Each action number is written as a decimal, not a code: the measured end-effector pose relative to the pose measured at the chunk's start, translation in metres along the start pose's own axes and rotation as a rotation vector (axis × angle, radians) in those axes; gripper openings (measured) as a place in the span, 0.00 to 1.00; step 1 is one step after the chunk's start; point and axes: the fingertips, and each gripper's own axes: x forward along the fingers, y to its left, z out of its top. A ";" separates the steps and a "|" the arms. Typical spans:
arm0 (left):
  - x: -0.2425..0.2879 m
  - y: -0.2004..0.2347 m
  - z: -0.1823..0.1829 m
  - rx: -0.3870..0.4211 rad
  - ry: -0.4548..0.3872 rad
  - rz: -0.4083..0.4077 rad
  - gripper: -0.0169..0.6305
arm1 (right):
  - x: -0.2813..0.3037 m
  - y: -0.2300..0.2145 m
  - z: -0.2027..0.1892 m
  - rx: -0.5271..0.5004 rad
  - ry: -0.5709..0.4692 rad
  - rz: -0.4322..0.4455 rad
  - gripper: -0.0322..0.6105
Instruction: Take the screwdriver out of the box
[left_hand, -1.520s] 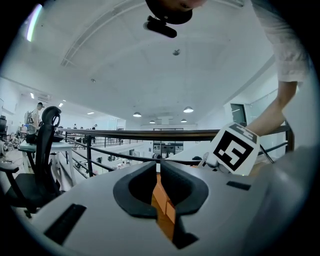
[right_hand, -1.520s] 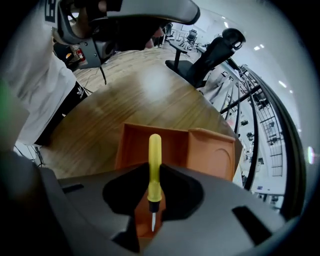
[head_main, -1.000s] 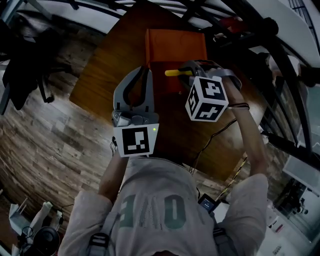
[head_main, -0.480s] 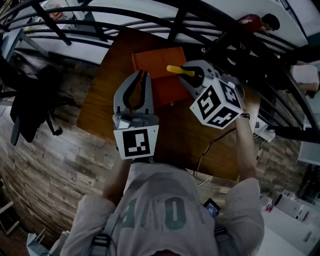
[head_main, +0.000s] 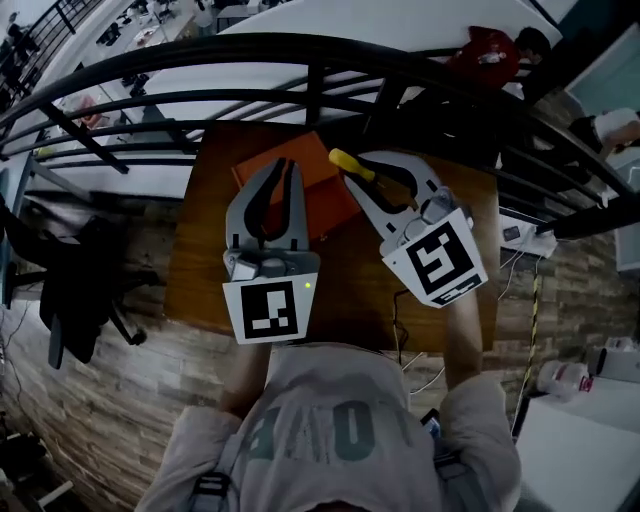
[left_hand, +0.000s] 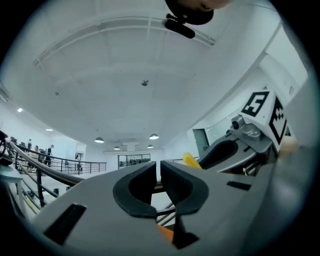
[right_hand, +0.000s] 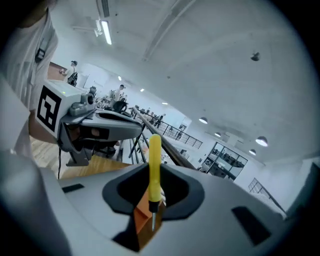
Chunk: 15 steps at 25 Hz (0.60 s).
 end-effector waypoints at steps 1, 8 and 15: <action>0.001 -0.006 0.006 0.000 -0.009 -0.014 0.06 | -0.010 -0.001 0.002 0.023 -0.027 -0.028 0.17; 0.003 -0.032 0.019 0.024 -0.031 -0.079 0.06 | -0.066 -0.010 0.014 0.200 -0.217 -0.283 0.17; -0.010 -0.051 0.012 0.005 -0.013 -0.108 0.06 | -0.110 -0.014 0.008 0.340 -0.337 -0.462 0.17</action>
